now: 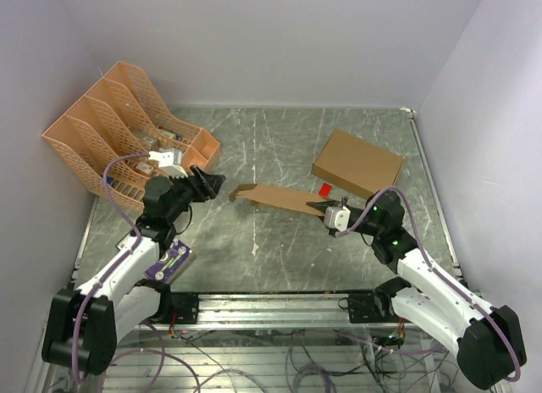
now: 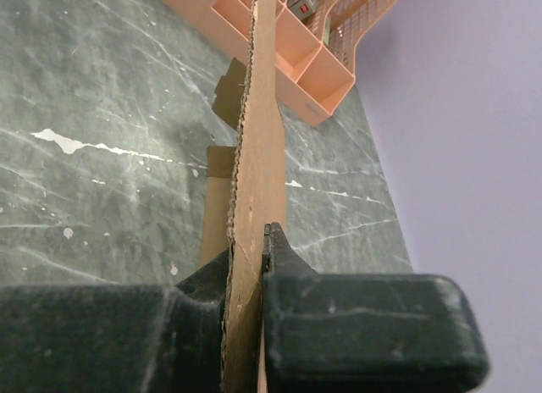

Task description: Fold the paper box

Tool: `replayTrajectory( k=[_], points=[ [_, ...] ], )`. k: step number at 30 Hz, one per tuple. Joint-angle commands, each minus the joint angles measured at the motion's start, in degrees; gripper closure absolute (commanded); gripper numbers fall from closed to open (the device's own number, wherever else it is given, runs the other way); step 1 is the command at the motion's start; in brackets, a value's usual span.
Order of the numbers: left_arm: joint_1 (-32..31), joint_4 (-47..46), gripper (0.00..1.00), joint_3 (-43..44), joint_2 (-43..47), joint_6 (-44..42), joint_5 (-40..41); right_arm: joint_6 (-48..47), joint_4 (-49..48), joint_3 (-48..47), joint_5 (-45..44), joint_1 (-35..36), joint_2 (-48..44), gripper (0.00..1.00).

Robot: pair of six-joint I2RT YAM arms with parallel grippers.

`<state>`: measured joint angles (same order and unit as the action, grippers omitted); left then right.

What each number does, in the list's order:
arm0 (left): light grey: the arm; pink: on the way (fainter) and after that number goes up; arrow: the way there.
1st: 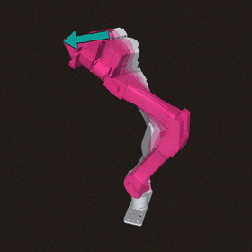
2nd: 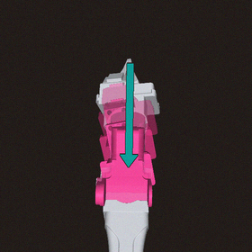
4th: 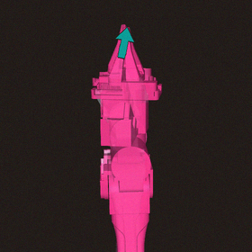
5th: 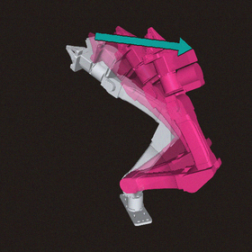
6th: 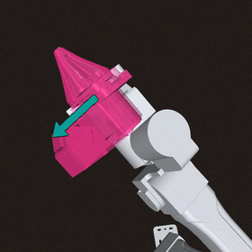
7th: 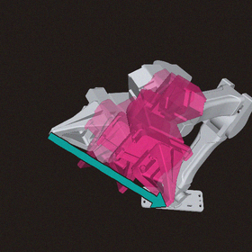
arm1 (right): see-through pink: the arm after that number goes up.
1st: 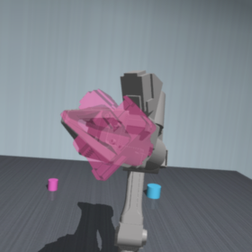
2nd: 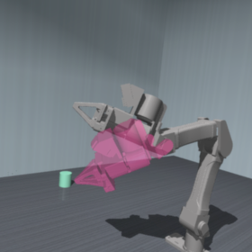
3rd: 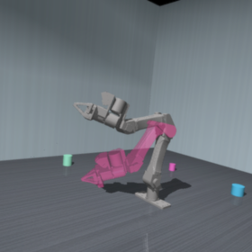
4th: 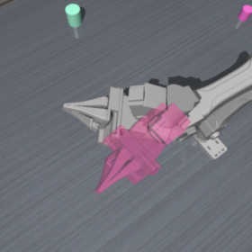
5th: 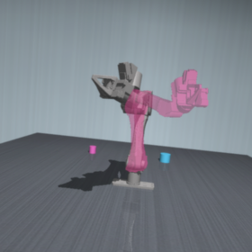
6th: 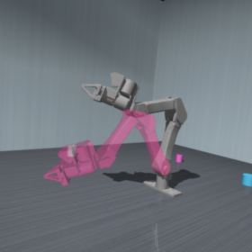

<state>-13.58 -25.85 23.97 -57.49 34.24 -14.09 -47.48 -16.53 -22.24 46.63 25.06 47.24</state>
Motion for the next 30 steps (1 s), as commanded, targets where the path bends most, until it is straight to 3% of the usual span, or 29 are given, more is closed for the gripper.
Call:
replayTrajectory(
  k=[1, 10, 21, 30],
  points=[
    [0.3, 5.2, 0.32, -2.7, 3.3, 0.6, 2.0, 6.1, -0.6, -1.0, -0.8, 0.3, 0.3, 1.0],
    [0.3, 6.2, 0.32, -4.6, 2.3, 4.3, 2.0, 16.4, 2.1, -1.3, -1.0, 0.3, -1.8, 1.0],
    [0.3, 1.8, 0.33, -5.9, 0.1, 0.2, 2.5, 28.6, 3.3, -6.1, -5.6, -0.2, 6.5, 1.0],
    [0.3, -8.1, 0.33, -7.5, -2.9, -2.0, 7.1, 31.8, 6.0, -10.7, 2.7, -8.7, 13.8, 1.0]
  ],
)
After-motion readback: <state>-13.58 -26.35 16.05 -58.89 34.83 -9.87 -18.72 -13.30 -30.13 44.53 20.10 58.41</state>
